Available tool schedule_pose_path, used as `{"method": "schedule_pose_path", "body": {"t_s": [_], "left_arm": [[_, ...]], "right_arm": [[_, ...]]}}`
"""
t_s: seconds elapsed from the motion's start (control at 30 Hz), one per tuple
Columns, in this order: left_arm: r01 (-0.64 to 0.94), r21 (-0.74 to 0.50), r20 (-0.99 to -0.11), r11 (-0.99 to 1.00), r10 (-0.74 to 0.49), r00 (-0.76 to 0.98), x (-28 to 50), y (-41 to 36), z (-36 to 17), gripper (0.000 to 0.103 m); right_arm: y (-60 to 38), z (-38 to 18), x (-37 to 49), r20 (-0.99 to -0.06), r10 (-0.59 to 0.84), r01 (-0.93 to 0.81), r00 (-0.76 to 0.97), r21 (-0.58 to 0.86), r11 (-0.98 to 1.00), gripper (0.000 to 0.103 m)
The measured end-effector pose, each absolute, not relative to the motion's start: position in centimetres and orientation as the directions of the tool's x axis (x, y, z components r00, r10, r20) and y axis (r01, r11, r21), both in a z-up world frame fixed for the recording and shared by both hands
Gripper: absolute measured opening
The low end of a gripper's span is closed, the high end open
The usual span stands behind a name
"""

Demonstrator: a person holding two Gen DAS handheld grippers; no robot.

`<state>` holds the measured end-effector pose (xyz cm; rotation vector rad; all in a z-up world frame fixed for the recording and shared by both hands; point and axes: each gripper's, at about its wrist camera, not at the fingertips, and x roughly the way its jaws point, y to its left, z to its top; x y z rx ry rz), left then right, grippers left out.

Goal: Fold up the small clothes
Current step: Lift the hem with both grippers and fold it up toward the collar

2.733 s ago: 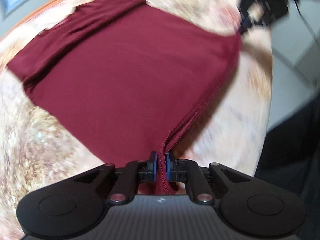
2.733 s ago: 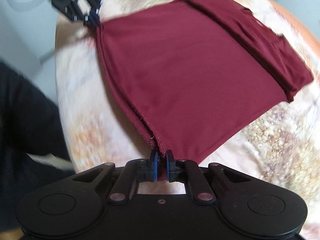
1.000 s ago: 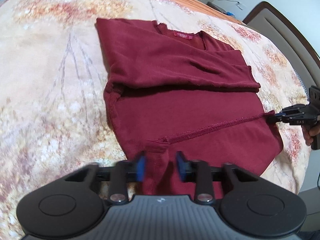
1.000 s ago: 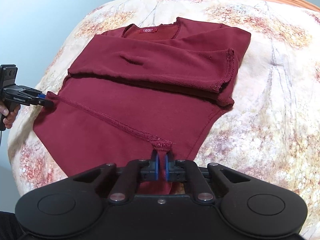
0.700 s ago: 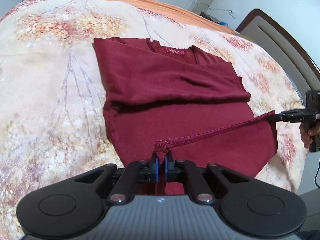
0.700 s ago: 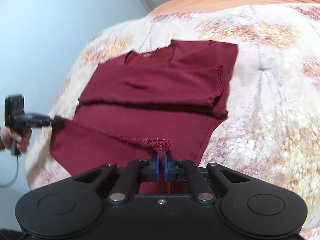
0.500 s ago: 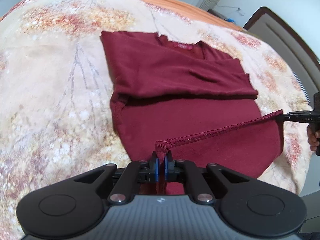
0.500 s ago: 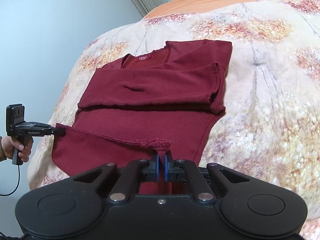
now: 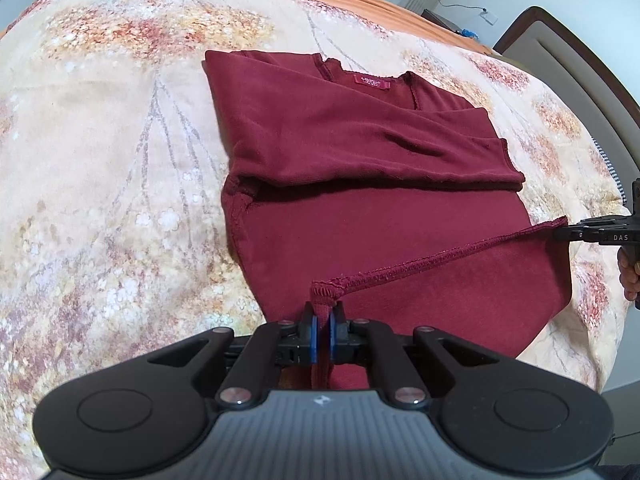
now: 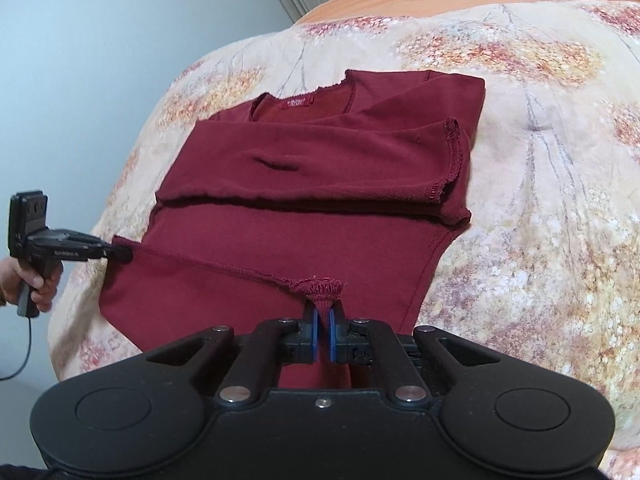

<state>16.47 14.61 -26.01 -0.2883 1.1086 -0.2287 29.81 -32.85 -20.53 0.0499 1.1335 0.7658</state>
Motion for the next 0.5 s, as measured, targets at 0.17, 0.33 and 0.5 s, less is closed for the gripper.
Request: {"method": "schedule_pose_path", "body": {"t_s": [0.17,0.33,0.5], "left_arm": [[0.043,-0.333,-0.848,0.942,-0.320,0.423,16.3,14.5,-26.2,0.005],[0.043,-0.332,-0.853,0.942,-0.319,0.413,16.3,14.3,-26.5,0.005],[0.042,-0.332,-0.857,0.942,-0.320,0.405,16.3,14.2,-26.7,0.005]], "right_arm": [[-31.5,-21.3,30.0,-0.833,0.525,-0.574,0.177,0.346,0.742,0.005],[-30.3,-22.2,30.7,-0.856,0.495,-0.619,0.150,0.309,0.722,0.009],[-30.2,-22.8,31.1,-0.865,0.481,-0.611,0.144,0.305,0.731,0.020]]}}
